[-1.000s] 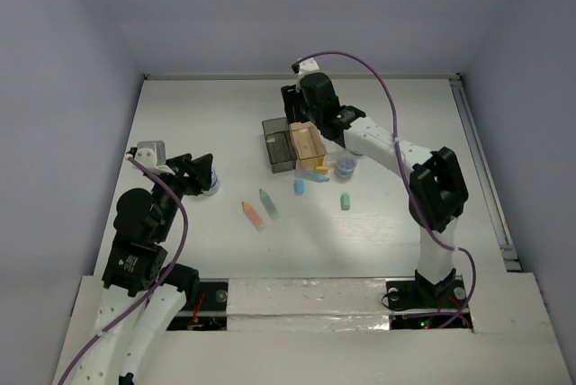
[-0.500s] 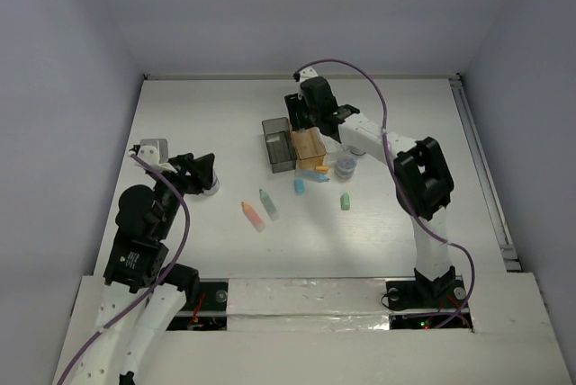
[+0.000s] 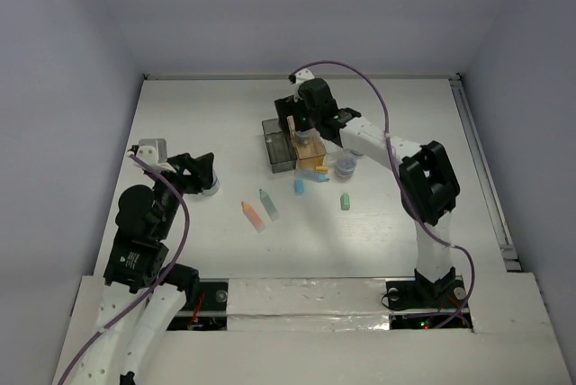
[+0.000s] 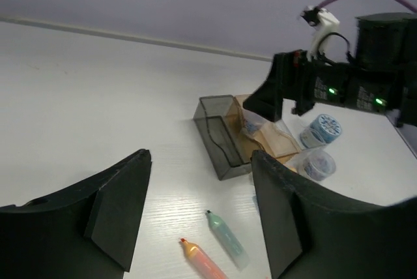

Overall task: Sort the stationery into containers
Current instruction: Place the stationery in the storage box, then pick up the stationery from the center of the board, then place the stationery in the storage box, then pick up the stationery from the center of the board, then place the stationery in the storage box, then pick up the stationery from the center of the board.

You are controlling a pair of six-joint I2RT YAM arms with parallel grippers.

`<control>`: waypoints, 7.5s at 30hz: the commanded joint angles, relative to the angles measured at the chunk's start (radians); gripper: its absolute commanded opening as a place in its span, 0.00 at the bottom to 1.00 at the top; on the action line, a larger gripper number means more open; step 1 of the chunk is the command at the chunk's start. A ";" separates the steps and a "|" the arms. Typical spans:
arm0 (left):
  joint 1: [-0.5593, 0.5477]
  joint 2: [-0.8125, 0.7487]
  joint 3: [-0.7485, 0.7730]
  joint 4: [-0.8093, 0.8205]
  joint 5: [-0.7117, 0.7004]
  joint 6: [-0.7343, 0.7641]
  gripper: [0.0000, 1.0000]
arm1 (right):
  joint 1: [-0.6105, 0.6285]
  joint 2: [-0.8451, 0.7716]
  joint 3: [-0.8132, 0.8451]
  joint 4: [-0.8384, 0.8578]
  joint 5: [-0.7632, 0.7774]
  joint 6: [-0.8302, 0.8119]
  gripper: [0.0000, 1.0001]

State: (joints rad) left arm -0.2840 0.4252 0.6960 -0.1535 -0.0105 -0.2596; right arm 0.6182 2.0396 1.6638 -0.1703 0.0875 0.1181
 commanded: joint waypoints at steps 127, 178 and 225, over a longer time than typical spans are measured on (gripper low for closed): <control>0.069 -0.036 0.002 0.057 -0.026 -0.021 0.99 | -0.259 -0.226 -0.418 0.115 0.391 0.275 0.65; 0.069 -0.039 0.002 0.060 -0.011 -0.021 0.99 | 0.143 -0.148 -0.130 0.097 0.200 0.075 1.00; 0.031 -0.039 0.002 0.063 0.006 -0.015 0.99 | -0.095 -0.633 -0.701 0.063 0.181 0.229 0.51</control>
State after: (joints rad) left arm -0.2478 0.3878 0.6960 -0.1528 -0.0216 -0.2859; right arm 0.5247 1.4998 0.9379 -0.1425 0.3374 0.3618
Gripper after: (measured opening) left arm 0.989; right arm 0.671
